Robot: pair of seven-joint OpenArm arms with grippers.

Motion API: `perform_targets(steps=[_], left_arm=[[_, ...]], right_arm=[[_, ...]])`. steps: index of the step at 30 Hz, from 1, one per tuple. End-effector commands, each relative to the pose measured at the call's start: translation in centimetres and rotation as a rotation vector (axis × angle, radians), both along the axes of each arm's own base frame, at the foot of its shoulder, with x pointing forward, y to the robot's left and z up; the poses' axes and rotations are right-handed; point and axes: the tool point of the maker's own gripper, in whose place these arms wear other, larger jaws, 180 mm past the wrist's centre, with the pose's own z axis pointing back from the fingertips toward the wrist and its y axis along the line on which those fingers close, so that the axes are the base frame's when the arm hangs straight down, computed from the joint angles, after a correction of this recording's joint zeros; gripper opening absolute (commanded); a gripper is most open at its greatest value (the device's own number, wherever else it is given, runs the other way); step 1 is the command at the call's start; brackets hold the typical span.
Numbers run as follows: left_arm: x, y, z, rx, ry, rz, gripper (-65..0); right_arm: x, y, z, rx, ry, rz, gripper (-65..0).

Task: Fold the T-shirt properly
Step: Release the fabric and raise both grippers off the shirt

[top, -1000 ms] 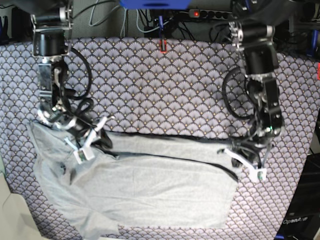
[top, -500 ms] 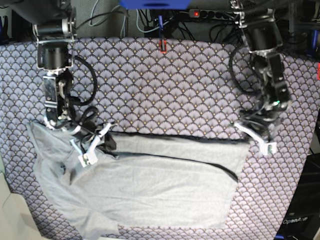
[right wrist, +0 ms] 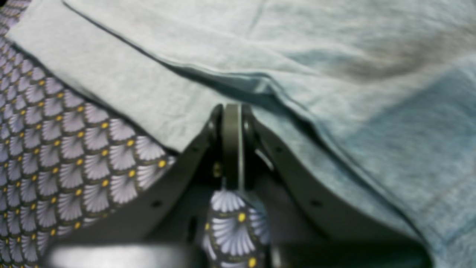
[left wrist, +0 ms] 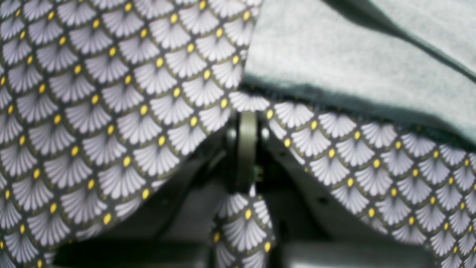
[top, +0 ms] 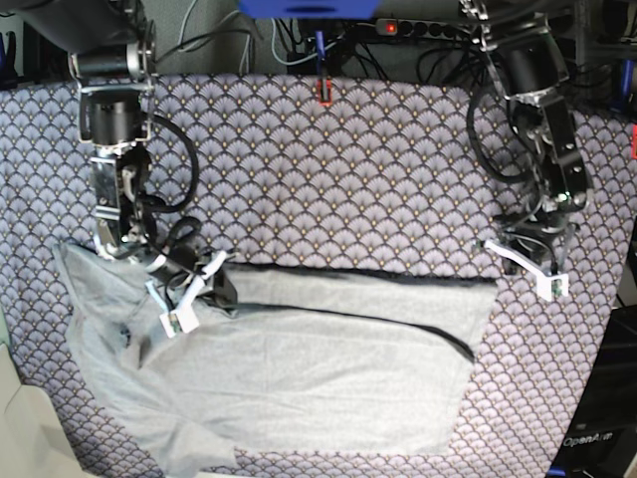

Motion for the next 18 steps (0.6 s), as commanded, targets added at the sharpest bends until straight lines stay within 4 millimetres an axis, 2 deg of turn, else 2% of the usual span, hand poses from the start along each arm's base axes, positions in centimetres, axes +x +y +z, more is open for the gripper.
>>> perform_targets(steps=[1,4,12,14,18], left_arm=[[1.2,0.4,2.0,0.013,-0.064,-0.002,-65.0],[1.2,1.1,2.2,0.026,-0.067,0.0,-65.0],[1.1,1.2,2.2,0.028,-0.063,0.0,-65.0],[1.1,1.2,2.2,0.028,-0.063,0.0,-65.0],[1.5,1.0,3.7,0.041,-0.103,-0.005,-65.0]], right_arm=[[1.5,-0.3,2.3,0.02,-0.069,-0.009,-64.8],[1.3,0.9,2.2,0.023,-0.065,0.018,-64.8],[1.4,1.1,2.2,0.023,-0.067,0.021,-64.8],[1.9,0.9,2.2,0.025,-0.061,0.016,-64.8],[2.7,0.1,0.2,0.048,0.006,-0.018,-65.0]])
